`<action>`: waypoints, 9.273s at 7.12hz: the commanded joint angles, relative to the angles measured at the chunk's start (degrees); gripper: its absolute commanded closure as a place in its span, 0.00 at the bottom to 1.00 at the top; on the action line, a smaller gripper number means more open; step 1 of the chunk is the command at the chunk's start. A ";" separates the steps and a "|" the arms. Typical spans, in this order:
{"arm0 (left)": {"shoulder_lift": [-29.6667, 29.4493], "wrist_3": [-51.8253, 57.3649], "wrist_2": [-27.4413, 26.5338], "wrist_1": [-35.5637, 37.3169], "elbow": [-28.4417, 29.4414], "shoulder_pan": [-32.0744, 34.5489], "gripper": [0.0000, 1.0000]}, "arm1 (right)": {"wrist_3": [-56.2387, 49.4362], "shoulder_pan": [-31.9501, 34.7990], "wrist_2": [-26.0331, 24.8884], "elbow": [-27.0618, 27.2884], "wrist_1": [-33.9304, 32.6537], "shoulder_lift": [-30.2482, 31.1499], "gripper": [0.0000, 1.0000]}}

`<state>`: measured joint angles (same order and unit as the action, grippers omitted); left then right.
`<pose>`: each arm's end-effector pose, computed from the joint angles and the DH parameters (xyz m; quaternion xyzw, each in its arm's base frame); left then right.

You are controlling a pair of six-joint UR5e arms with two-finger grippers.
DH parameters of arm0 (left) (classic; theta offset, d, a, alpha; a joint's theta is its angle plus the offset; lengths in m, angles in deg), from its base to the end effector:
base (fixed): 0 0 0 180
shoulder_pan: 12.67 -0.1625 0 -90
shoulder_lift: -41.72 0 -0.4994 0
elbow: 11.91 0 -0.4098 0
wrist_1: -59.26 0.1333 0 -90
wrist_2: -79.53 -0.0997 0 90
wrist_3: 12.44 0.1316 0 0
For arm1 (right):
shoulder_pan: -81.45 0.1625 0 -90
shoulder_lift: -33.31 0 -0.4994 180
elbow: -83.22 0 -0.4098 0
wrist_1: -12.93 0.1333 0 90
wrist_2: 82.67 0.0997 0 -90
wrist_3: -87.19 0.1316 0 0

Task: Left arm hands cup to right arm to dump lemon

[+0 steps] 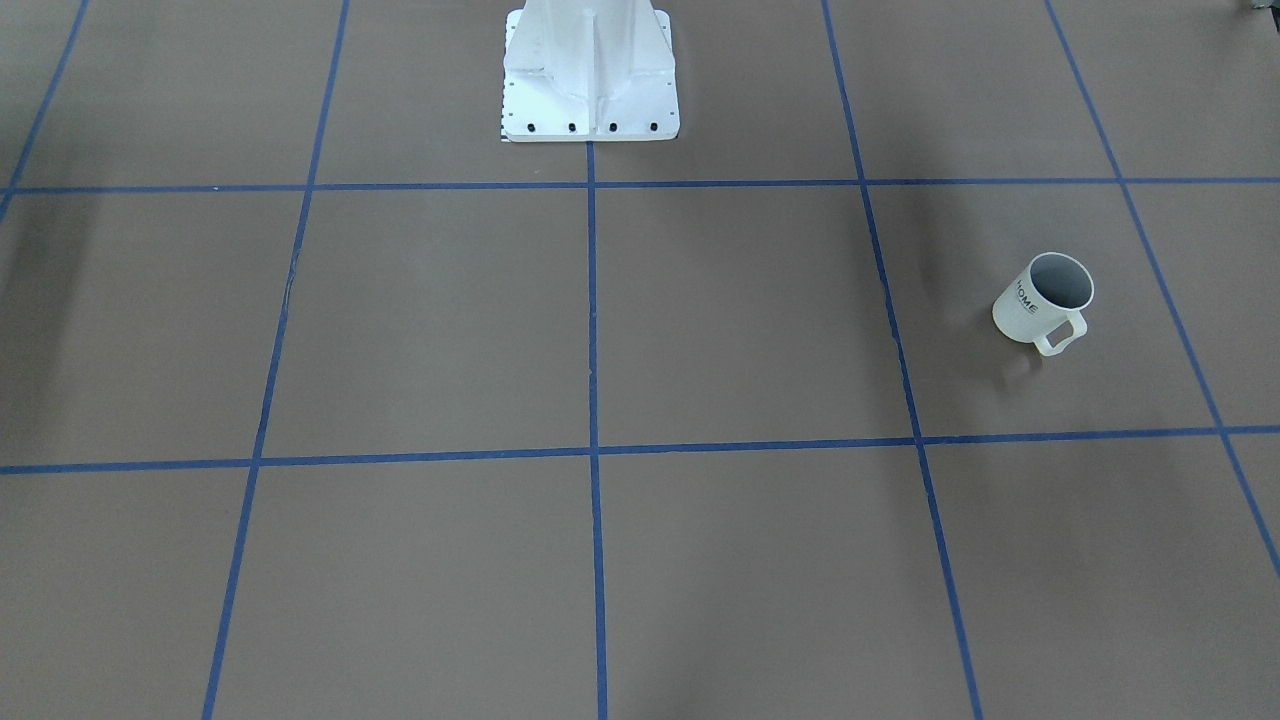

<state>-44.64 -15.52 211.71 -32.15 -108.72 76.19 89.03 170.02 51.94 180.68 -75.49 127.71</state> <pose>-0.0353 -0.4854 0.7275 0.0240 0.3607 -0.0014 0.9324 0.0289 -0.4787 0.7239 0.0266 -0.3801 -0.0121 0.9245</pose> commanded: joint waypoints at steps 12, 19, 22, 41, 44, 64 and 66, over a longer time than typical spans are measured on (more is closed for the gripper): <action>-2.35 -29.01 3.26 -12.93 -6.02 -15.88 0.00 | 0.26 -2.60 -0.49 0.97 0.71 -4.99 0.00; 1.90 -41.13 -1.93 -22.50 -3.83 -27.24 0.00 | 0.62 -3.32 0.30 0.53 1.23 -4.22 0.00; 1.46 -41.13 -1.93 -22.76 -1.98 -29.18 0.09 | 0.62 -3.32 1.18 1.32 1.23 -4.22 0.00; -54.49 -87.86 2.82 -1.14 20.31 -37.17 1.00 | 32.69 -46.93 -45.30 2.29 44.69 -21.36 0.01; -56.81 -89.82 2.91 -1.49 22.18 -37.97 1.00 | 33.66 -56.38 -55.42 3.26 50.94 -21.36 0.01; -64.63 -94.40 11.52 -6.42 27.37 -45.97 1.00 | 33.66 -62.64 -61.22 -4.30 51.33 -30.85 0.01; -64.46 -93.61 11.43 -7.64 27.29 -45.97 0.69 | 37.93 -62.64 -61.22 -4.30 51.15 -30.94 0.74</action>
<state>-109.19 -109.64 223.21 -38.93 -81.36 30.21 123.95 107.40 -9.32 176.44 -24.21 96.79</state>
